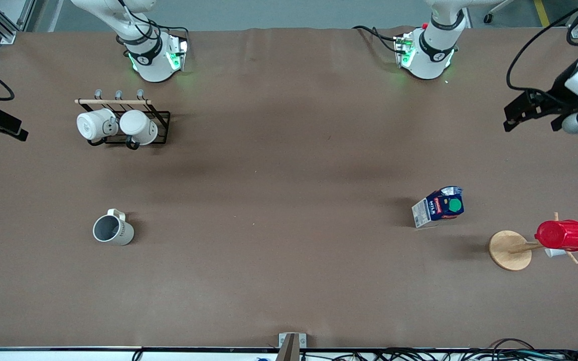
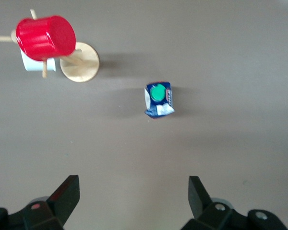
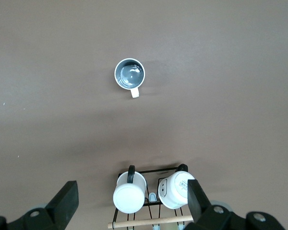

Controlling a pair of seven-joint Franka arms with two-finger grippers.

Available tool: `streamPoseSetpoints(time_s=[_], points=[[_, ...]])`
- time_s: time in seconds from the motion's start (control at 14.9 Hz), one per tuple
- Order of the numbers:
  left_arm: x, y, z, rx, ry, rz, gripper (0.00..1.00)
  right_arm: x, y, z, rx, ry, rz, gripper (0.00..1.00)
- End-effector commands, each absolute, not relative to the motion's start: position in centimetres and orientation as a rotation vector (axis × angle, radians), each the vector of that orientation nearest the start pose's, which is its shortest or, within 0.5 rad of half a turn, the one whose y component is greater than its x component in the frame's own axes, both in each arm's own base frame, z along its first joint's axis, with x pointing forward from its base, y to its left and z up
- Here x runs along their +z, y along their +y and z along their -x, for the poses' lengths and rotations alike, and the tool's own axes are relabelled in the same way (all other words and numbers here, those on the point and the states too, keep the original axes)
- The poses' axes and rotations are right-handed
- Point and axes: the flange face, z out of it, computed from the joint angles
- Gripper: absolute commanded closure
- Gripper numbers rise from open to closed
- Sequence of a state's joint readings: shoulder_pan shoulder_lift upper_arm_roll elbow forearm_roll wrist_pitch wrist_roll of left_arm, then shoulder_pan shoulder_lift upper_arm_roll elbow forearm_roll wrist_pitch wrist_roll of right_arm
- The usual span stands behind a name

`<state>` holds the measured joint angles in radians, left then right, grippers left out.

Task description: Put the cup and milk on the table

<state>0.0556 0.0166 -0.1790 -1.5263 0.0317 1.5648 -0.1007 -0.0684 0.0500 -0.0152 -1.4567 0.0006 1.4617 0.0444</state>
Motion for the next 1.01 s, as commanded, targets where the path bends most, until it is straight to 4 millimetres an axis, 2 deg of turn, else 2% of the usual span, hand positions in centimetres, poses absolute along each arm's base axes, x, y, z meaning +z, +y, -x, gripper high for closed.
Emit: streamPoseSetpoints(time_s=[0.0, 0.2, 0.27, 0.4, 0.47, 0.67, 0.94], points=[[59.6, -7.5, -60.0, 0.065, 0.061, 3.089, 0.00, 64.4, -4.9, -55.7, 0.074, 0.189, 3.119, 0.00], [55.1, -8.6, -62.1, 0.074, 0.054, 3.093, 0.00, 63.7, -5.2, -56.4, 0.064, 0.192, 3.120, 0.00], [53.3, -8.8, -62.3, 0.067, 0.053, 3.095, 0.00, 62.1, -5.2, -57.4, 0.078, 0.171, 3.120, 0.00], [49.9, -8.9, -62.9, 0.020, 0.030, 3.103, 0.00, 58.1, -6.3, -59.9, 0.080, 0.099, 3.124, 0.00], [47.8, -9.2, -63.1, 0.010, -0.014, 3.107, 0.00, 56.0, -7.5, -61.0, 0.084, 0.052, 3.124, 0.00], [42.3, -9.5, -63.1, -0.053, -0.063, 3.122, 0.00, 48.9, -9.1, -64.0, 0.132, -0.050, 3.117, 0.00], [36.8, -9.6, -61.9, -0.063, -0.087, 3.132, 0.00, 39.5, -9.2, -65.4, 0.072, -0.070, 3.126, 0.00]])
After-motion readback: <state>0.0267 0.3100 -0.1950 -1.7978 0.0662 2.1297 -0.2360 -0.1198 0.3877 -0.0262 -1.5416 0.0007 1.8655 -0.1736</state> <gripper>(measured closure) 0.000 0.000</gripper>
